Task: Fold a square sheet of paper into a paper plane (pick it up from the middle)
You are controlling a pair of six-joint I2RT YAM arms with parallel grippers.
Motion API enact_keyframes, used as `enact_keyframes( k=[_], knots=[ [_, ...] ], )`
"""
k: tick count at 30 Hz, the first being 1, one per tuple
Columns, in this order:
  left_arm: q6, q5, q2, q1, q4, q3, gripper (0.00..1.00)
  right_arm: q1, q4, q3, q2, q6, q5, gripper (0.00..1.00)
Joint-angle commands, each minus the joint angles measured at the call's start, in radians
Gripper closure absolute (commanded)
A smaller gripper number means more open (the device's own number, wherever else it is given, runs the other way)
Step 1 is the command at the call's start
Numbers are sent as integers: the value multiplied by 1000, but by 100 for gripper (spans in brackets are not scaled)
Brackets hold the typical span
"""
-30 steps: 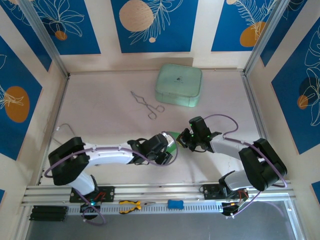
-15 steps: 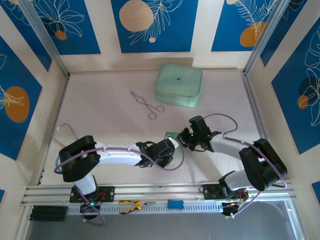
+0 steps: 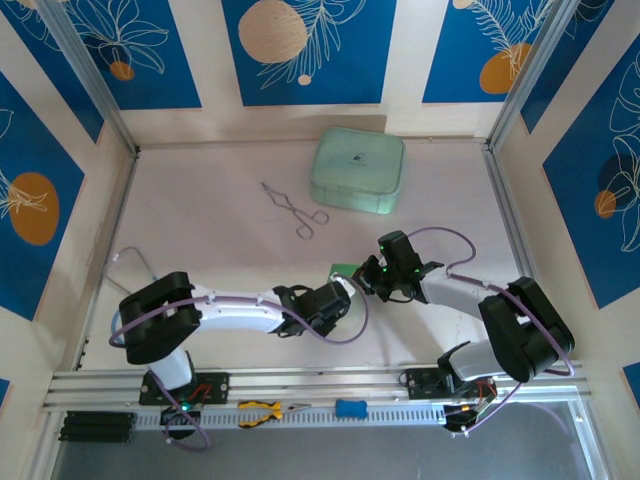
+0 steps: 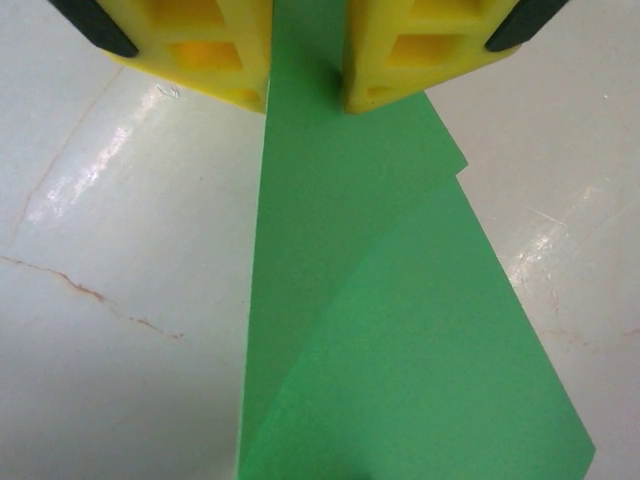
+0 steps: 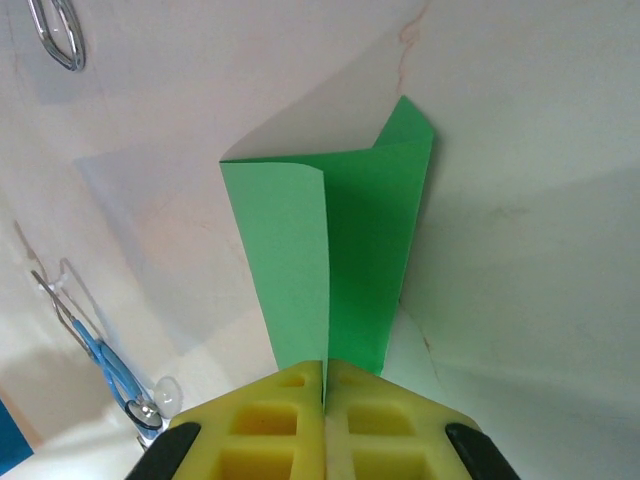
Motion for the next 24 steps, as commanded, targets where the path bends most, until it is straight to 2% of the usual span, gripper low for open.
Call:
enact_keyframes(
  k=[1,6,13,19,24],
  knots=[
    [-7,-1,6,-12,-7,11,79,-6,-20,23,-14,-8,-18,92],
    [-14,-4,9,-12,-6,10,82,-8,-20,22,-14,-9,-18,92],
    [-38,-7,13,-12,-9,1,82,-9,-23,22,-14,-12,-18,92],
    [-57,-2,12,-13,3,-11,90,-9,-22,21,-16,-17,-20,91],
    [-80,4,13,-10,15,-17,96,-9,-53,29,-34,-41,-10,86]
  ],
)
